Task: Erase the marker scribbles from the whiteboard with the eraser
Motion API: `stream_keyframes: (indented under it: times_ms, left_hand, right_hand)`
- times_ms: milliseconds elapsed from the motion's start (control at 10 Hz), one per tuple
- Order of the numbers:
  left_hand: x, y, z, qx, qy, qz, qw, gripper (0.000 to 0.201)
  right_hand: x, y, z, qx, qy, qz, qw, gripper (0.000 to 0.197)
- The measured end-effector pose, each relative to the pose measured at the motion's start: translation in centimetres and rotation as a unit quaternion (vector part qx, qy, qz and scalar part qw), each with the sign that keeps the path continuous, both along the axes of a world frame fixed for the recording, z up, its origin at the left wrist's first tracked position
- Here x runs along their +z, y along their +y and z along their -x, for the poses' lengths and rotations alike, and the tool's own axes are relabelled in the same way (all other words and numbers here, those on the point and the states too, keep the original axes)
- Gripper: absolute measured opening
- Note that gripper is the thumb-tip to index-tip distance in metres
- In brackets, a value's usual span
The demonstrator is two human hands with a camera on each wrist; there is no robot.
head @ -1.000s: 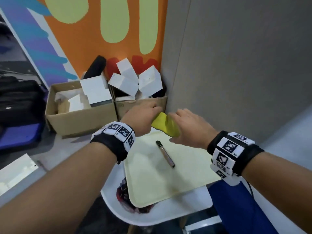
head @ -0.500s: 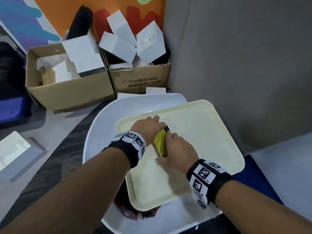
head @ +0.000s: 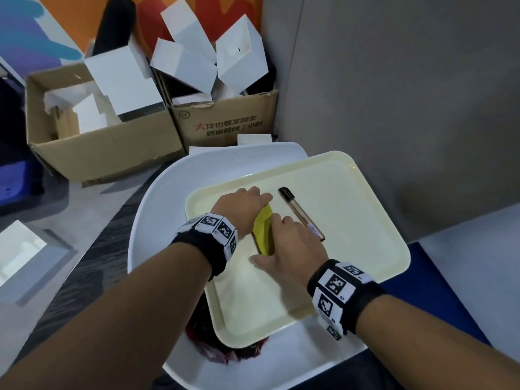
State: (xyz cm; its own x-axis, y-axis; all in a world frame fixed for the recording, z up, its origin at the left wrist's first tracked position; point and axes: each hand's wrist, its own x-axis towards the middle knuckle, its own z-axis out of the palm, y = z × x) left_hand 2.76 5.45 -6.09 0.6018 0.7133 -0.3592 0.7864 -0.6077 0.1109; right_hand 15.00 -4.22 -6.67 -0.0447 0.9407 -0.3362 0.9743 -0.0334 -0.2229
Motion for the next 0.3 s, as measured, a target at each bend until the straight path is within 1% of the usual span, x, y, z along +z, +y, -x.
stream_keyframes:
  times_ms: [100, 200, 300]
  left_hand:
    - [0.1, -0.3, 0.2, 0.003, 0.003, 0.000, 1.000, 0.062]
    - [-0.1, -0.1, 0.5, -0.006, -0.003, -0.032, 0.999, 0.070]
    - [1.0, -0.1, 0.5, -0.017, 0.003, -0.042, 0.999, 0.067]
  right_hand:
    - [0.2, -0.4, 0.0, 0.002, -0.010, 0.002, 1.000, 0.075]
    - [0.9, -0.7, -0.7, 0.001, -0.024, -0.014, 1.000, 0.074]
    - [2.0, -1.0, -1.7, 0.006, -0.035, -0.029, 0.999, 0.070]
